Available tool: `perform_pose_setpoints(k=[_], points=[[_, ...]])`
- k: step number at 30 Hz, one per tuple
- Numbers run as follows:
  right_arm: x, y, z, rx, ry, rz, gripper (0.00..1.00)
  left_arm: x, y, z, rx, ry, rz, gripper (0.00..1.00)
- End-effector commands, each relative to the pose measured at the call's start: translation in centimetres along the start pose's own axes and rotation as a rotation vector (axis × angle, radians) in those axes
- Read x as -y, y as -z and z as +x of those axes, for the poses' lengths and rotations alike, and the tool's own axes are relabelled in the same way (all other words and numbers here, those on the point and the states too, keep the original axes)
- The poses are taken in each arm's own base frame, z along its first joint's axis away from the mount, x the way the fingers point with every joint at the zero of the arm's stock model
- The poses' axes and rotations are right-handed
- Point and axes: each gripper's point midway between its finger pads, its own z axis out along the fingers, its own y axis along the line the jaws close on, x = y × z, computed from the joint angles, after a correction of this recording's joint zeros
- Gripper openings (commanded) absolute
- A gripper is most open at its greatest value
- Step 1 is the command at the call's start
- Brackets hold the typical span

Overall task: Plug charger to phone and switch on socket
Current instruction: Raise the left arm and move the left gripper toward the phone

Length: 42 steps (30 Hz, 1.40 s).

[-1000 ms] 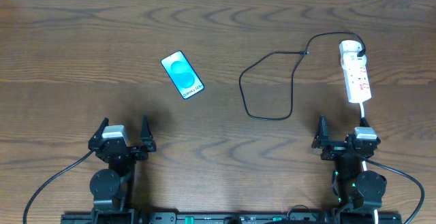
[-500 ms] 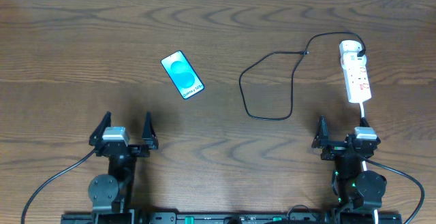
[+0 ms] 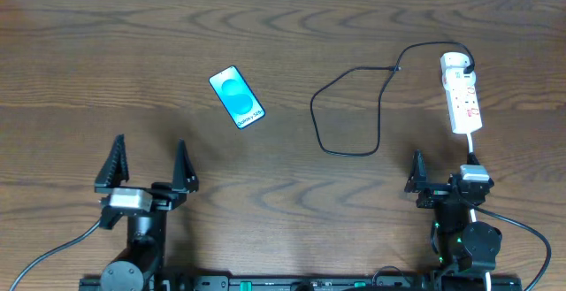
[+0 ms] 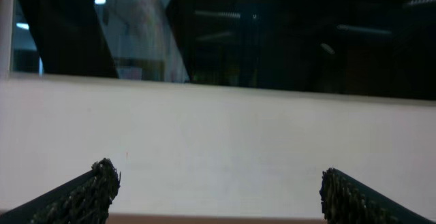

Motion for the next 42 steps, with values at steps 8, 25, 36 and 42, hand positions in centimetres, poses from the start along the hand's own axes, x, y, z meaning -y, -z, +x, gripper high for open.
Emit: perform_pose_setpoints(k=[8,25,36,42], points=[[-0.2,0.0,0.0,0.004,-0.010,-0.007,0.99,0.2,-6.0,-5.0,-0.123,0.022,-0.007,0.96],[-0.2,0.0,0.0,0.004,-0.010,-0.007,0.99,1.0,-12.4,-4.0,-0.704,0.128,-0.007,0.96],[-0.2,0.0,0.0,0.004,-0.010,-0.007,0.99,1.0,-13.8,-3.3,-0.837,0.151,-0.016,0.96],[-0.2,0.0,0.0,0.004,-0.010,-0.007,0.99,1.4,-12.8,-1.8,-0.909,0.174,0.001,0.96]])
